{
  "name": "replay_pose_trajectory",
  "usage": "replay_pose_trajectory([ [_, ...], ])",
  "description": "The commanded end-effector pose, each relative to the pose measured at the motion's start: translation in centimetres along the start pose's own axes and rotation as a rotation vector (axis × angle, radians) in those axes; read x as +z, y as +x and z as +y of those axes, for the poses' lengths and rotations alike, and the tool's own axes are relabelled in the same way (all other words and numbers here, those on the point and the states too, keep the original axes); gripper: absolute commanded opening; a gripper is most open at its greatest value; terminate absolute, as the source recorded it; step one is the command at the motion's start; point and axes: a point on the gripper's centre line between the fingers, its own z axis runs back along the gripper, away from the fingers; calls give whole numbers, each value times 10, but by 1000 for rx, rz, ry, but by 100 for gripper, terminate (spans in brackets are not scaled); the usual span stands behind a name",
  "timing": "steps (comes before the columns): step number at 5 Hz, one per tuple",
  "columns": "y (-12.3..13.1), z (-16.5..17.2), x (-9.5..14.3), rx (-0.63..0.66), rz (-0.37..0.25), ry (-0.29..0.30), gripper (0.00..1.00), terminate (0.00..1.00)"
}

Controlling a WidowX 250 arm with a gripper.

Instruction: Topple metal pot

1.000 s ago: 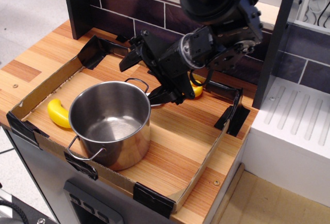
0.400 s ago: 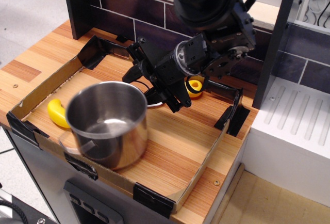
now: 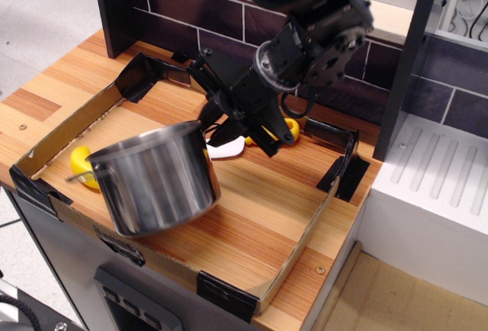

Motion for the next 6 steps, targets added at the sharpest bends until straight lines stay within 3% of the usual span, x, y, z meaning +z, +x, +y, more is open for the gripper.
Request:
replay_pose_trajectory([
  [1, 0, 2, 42, 23, -65, -144, 0, 0],
  [2, 1, -7, 50, 44, -106, -211, 0, 0],
  [3, 7, -14, 50, 126, -152, -360, 0, 0],
  [4, 12, -21, 48, 202, -140, -500, 0, 0],
  [5, 9, -23, 47, 252, -130, -549, 0, 0],
  [6, 11, -18, 44, 255, -169, -519, 0, 0],
])
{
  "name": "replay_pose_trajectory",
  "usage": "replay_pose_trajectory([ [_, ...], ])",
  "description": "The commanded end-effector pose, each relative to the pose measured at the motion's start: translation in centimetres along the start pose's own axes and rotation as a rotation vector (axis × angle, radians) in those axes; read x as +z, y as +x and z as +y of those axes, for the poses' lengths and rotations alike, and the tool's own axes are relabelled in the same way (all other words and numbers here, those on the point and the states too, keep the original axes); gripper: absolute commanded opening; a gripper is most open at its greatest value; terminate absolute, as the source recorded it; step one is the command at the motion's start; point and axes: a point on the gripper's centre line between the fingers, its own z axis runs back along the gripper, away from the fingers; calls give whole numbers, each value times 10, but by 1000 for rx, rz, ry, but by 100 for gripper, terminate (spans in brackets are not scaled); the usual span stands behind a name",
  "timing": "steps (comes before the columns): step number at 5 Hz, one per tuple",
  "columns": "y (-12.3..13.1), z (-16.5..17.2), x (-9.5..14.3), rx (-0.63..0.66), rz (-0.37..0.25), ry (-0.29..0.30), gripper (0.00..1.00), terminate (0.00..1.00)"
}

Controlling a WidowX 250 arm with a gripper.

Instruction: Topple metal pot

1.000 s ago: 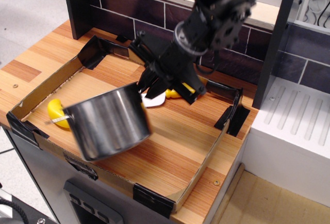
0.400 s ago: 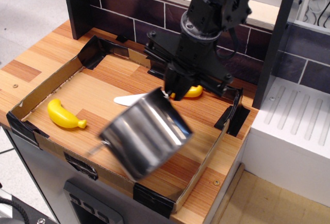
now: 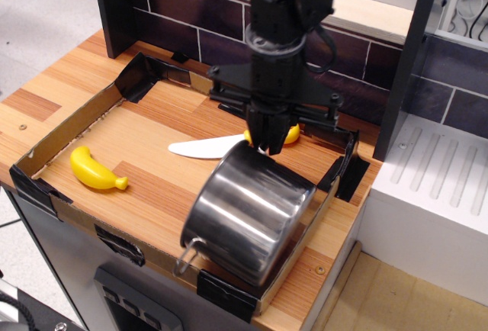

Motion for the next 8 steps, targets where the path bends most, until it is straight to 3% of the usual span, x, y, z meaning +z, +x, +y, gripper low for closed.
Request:
replay_pose_trajectory([
  [1, 12, 9, 16, -47, -116, 41, 100, 0],
  [3, 11, 17, 24, -156, -219, 141, 100, 0],
  [4, 12, 19, 24, -177, -236, 152, 100, 0],
  [5, 12, 19, 36, -192, -301, 172, 100, 0],
  [6, 13, 21, 57, -201, -332, 166, 100, 0],
  [7, 11, 24, 83, -192, -324, 92, 100, 0],
  [8, 11, 24, 83, -192, -324, 92, 100, 0],
])
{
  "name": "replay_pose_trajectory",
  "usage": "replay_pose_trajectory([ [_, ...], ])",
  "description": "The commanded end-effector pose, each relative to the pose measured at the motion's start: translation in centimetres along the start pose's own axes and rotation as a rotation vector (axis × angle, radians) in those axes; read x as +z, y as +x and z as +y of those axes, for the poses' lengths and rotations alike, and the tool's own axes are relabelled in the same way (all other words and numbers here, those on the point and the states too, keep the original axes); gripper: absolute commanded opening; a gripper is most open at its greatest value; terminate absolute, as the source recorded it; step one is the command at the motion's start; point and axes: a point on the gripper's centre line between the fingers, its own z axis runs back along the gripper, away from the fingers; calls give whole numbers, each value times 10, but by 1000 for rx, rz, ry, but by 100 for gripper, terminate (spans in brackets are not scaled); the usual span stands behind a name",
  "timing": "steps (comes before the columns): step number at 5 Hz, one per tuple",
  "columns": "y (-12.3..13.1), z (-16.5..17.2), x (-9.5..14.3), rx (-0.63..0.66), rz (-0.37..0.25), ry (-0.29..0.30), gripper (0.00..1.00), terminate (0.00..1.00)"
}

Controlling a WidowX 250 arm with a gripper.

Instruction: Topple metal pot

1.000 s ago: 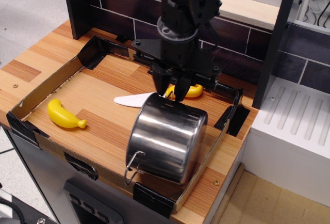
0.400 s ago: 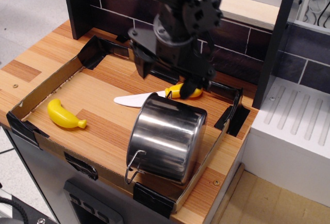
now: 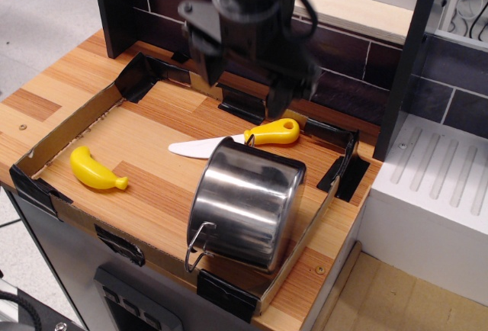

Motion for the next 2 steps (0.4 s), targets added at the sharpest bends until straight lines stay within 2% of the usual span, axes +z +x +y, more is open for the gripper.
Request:
replay_pose_trajectory([
  [1, 11, 5, 11, 10, -40, -5, 100, 0],
  [2, 11, 5, 11, 10, -40, -5, 100, 100],
])
